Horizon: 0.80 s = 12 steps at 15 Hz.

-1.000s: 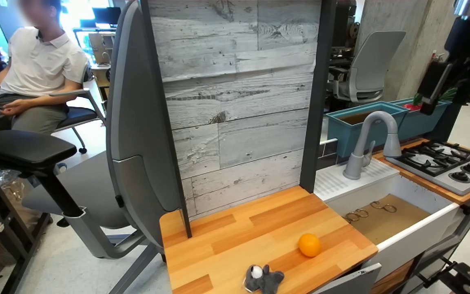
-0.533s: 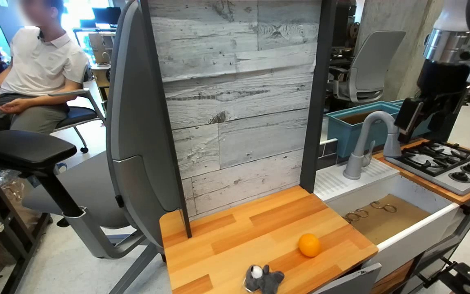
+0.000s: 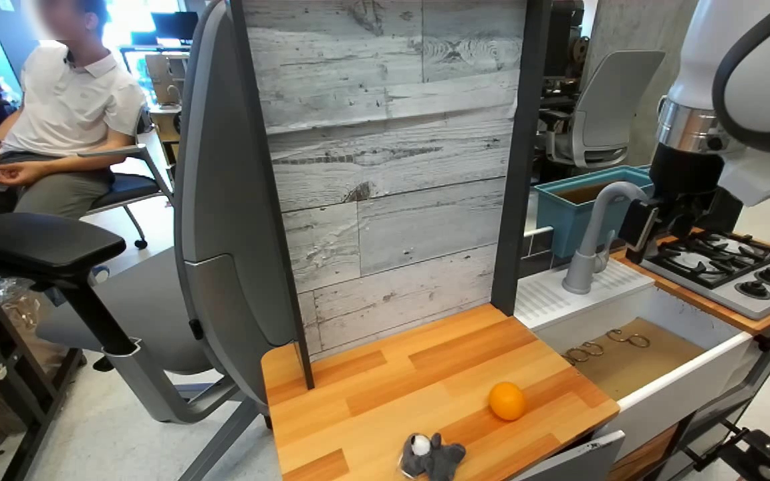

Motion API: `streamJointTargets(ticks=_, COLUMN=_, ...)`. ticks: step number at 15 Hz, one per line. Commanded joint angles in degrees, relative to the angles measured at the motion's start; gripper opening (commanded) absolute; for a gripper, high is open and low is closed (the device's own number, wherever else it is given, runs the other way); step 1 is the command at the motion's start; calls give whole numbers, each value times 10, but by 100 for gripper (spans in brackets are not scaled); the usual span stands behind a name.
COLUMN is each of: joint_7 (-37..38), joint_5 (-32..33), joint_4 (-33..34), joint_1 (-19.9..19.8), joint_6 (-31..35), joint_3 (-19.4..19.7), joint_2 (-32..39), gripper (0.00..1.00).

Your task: Slide the spout to the left

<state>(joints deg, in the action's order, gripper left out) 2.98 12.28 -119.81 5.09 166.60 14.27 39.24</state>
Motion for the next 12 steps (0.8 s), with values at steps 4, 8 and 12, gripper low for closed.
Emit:
streamJointTargets(ticks=4, joint_7=12, joint_5=4, joint_4=8, joint_1=33, joint_6=18, joint_3=7, joint_2=27, gripper=100)
streamJointTargets(ticks=8, joint_7=7, joint_5=5, joint_4=0, joint_1=43, joint_6=40, joint_3=-5, joint_2=23, gripper=100)
streamJointTargets(ticks=12, joint_7=-2, joint_5=2, joint_4=-13, joint_1=41, joint_6=43, joint_3=-19, joint_2=19, gripper=100)
